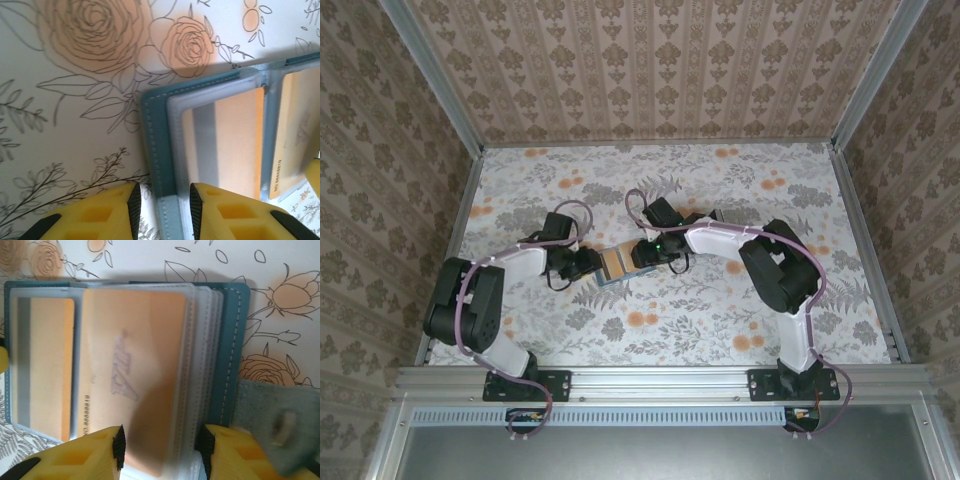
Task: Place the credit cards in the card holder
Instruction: Turn over the card slot at the card holder.
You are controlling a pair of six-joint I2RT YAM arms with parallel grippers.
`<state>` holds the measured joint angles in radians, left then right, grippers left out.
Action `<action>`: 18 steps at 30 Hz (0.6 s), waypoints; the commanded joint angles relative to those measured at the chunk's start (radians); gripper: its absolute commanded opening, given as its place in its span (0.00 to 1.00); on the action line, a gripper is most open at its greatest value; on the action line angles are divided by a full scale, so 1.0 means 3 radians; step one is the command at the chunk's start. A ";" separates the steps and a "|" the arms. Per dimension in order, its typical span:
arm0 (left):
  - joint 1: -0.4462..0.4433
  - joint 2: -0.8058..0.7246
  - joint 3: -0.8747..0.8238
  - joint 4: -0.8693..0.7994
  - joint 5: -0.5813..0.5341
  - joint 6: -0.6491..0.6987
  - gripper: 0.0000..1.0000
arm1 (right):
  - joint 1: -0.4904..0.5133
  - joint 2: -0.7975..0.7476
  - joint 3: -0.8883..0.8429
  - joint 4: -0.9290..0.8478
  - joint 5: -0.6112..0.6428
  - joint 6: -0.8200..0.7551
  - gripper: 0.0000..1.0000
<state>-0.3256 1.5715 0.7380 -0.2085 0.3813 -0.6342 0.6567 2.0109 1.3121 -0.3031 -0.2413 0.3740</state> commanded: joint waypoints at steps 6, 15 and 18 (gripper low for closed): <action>-0.0020 -0.0037 0.0154 0.0275 0.0322 -0.0221 0.33 | -0.0020 0.0133 -0.0002 -0.0052 -0.0090 0.0101 0.47; -0.0023 -0.0198 0.0326 0.0221 0.0390 -0.0255 0.29 | -0.0059 0.0148 -0.0057 0.0023 -0.0195 0.0171 0.47; -0.0027 -0.0220 0.0357 0.0195 0.0391 -0.0246 0.27 | -0.0067 0.0161 -0.0056 0.0040 -0.0228 0.0194 0.47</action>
<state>-0.3267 1.5314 0.8169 -0.1482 0.4751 -0.7013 0.6376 2.0163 1.3140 -0.2916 -0.2863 0.4122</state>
